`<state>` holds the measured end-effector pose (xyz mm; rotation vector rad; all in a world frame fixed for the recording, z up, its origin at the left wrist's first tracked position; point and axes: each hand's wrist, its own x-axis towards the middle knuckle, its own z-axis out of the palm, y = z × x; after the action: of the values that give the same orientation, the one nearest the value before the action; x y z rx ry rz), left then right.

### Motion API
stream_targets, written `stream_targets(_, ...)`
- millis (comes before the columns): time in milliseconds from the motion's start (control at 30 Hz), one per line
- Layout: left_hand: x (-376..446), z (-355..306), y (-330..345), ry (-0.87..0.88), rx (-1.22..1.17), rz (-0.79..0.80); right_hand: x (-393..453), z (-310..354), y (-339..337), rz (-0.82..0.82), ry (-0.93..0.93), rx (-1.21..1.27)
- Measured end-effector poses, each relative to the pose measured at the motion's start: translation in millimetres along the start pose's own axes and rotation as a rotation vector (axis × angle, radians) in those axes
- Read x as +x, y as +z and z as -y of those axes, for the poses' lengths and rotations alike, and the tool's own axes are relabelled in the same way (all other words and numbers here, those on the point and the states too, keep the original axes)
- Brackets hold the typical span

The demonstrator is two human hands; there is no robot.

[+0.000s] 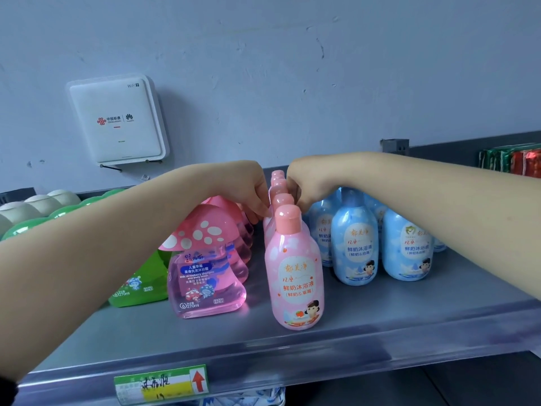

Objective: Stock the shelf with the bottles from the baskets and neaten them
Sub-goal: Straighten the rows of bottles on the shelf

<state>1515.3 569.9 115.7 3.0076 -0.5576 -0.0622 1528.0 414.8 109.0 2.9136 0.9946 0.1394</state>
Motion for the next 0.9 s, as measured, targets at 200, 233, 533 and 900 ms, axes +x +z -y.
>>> stream_targets(200, 0, -2, -1, 0.004, -0.008, 0.003, 2, -2, 0, 0.014, -0.013, 0.024)
stream_targets(233, 0, -3, -1, 0.009, 0.000, 0.004, 3, -2, 0, 0.015, -0.017, 0.022)
stream_targets(533, 3, -4, 0, 0.024, 0.084, -0.015, 2, -4, 2, -0.004, -0.027, 0.063)
stream_targets(900, 2, 9, -25, 0.003, -0.027, -0.044, -5, -14, -22, -0.066, 0.046, 0.103)
